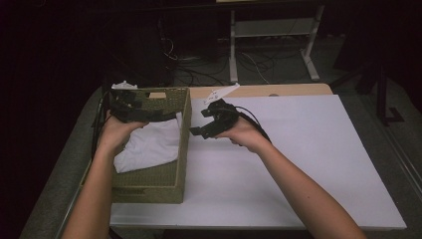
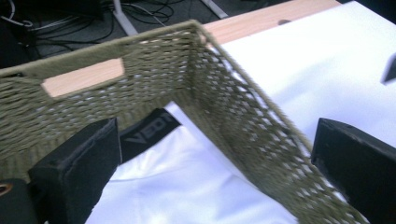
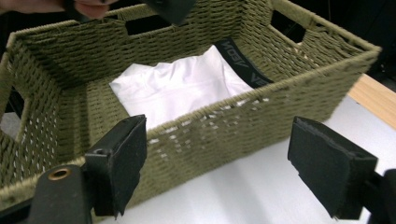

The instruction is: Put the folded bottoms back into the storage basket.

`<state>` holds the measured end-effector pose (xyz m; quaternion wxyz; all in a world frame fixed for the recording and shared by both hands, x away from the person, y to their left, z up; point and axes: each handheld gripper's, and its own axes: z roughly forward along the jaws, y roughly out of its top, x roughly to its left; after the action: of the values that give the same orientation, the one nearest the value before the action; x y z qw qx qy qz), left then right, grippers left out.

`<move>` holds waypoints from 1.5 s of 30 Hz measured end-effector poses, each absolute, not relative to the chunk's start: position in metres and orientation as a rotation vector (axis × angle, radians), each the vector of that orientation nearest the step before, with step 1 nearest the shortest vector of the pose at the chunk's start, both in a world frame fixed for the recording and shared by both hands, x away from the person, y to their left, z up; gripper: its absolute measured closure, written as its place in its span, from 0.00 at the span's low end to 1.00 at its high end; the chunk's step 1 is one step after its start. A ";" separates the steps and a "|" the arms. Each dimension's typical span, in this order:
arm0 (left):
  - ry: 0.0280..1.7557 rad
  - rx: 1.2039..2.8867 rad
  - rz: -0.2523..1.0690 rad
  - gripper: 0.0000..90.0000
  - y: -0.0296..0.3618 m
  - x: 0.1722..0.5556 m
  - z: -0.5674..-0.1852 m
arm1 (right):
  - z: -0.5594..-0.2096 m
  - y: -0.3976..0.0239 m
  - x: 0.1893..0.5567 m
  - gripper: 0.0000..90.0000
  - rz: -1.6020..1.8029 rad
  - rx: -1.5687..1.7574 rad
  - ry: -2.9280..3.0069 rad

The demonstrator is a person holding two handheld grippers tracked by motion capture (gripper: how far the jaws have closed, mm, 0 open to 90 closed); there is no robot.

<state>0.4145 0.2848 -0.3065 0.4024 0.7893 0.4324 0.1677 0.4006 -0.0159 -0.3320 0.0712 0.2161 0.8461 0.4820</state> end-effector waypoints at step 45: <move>0.684 1.996 0.340 0.00 0.215 0.292 -0.320 | -0.365 -0.181 0.329 0.02 1.406 0.786 2.423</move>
<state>0.2915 0.2155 -0.3198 0.4812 0.8187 0.2806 0.1395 0.3288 -0.1815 -0.3646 0.1155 0.2682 0.8272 0.4801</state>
